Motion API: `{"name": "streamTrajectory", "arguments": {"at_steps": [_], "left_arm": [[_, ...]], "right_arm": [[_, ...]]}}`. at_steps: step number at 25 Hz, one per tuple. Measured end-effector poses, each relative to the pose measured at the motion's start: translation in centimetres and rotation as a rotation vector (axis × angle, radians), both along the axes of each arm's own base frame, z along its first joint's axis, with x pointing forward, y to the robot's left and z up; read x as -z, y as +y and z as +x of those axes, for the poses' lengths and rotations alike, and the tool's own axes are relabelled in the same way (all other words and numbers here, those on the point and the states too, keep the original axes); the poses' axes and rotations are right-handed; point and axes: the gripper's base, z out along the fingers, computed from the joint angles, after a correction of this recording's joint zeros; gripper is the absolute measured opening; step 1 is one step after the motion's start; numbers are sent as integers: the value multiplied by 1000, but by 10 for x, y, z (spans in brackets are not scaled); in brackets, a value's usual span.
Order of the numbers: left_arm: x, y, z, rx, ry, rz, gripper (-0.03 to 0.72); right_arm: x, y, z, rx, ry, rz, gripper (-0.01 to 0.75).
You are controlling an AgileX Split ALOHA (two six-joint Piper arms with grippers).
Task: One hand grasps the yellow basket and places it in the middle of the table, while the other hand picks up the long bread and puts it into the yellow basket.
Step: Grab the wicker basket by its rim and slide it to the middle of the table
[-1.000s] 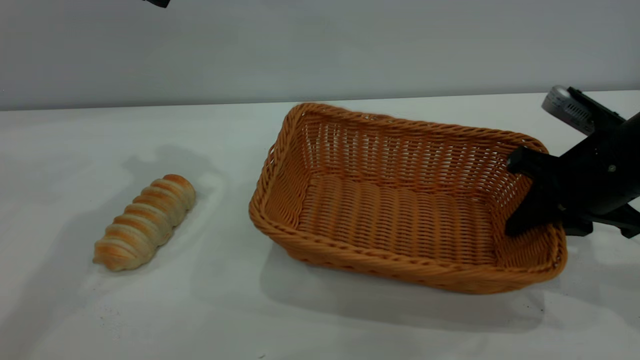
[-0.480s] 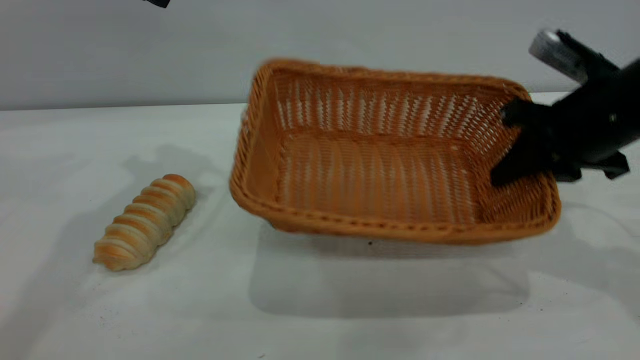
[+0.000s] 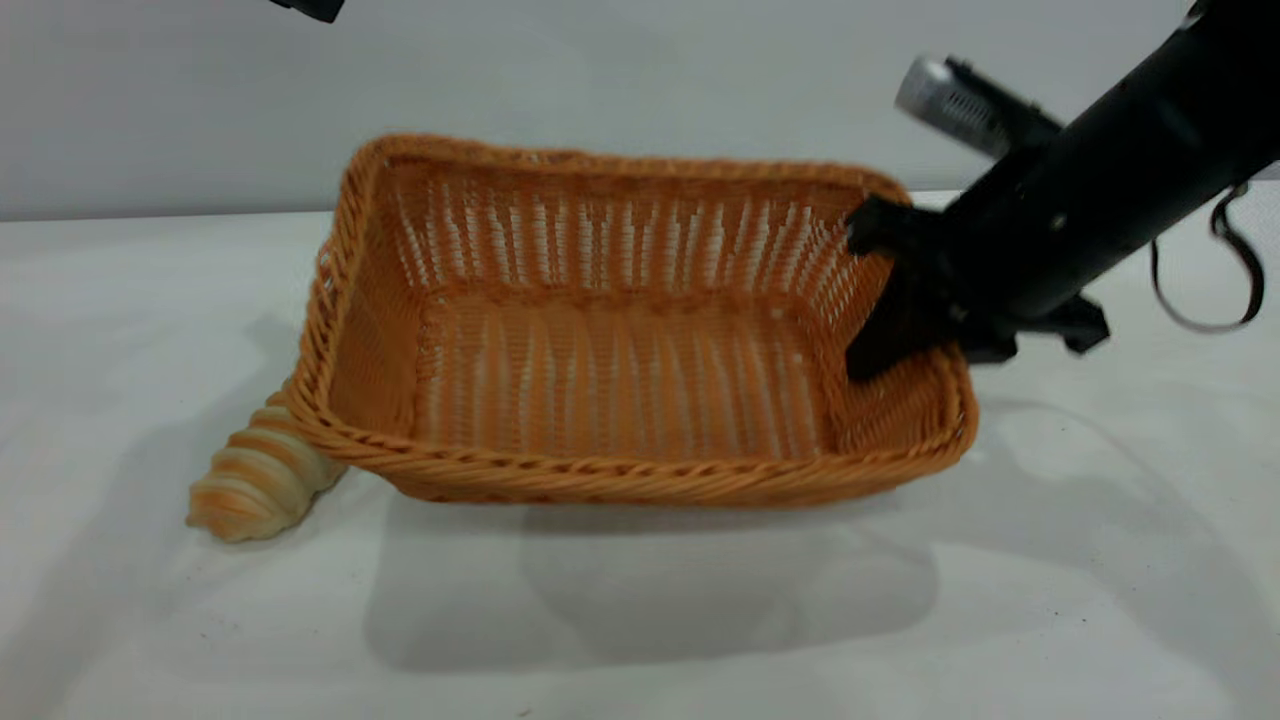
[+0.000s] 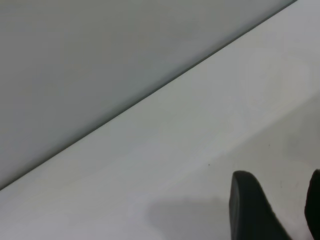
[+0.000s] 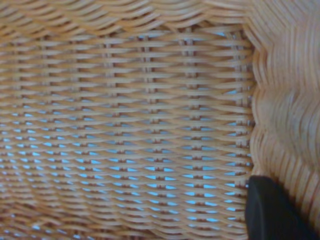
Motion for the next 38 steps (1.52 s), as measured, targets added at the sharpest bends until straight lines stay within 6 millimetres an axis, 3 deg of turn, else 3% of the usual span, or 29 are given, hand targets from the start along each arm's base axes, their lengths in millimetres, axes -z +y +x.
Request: {"name": "streamTrajectory", "arguments": {"at_steps": [7,26,29,35,38], "left_arm": [[0,-1,0,-6,4,-17,343],[0,-1,0,-8,4,-20,343],[0,-1,0,-8,5,-21,343],[0,-1,0,-7,7,-21,343],[0,-1,0,-6,7,-20,343]], "right_arm": [[33,7,-5,59,90,-48,47],[34,12,-5,26,59,-96,76],[34,12,-3,18,43,-105,135],[34,12,-2,-11,27,-118,391],[34,12,-2,-15,27,-119,477]]}}
